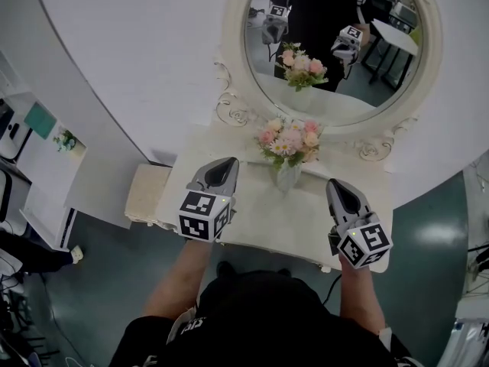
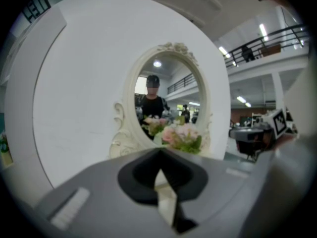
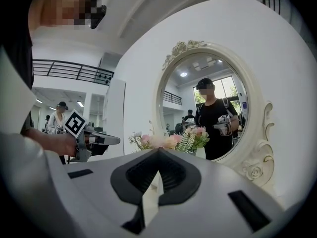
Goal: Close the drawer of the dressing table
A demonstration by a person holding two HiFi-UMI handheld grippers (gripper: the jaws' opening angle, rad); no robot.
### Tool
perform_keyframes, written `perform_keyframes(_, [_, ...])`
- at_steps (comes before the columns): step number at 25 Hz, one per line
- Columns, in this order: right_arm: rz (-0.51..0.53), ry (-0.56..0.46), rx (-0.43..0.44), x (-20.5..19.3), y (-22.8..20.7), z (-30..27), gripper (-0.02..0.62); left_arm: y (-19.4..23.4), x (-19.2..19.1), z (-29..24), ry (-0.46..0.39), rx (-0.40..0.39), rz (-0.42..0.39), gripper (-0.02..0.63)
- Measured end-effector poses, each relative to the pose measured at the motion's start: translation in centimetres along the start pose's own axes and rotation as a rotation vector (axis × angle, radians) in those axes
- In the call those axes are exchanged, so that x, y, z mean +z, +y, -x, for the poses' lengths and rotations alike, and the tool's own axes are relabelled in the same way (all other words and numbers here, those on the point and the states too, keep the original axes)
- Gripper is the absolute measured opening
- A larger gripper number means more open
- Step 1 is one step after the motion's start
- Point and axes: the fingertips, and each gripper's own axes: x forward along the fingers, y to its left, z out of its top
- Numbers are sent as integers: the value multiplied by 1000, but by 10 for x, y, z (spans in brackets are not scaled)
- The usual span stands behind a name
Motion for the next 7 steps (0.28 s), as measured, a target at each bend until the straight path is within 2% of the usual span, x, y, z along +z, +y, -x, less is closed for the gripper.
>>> perform_keyframes(7, [-7,3,12,-4,4,-2,-8,-2,-4,-1,6,-10,-1,9])
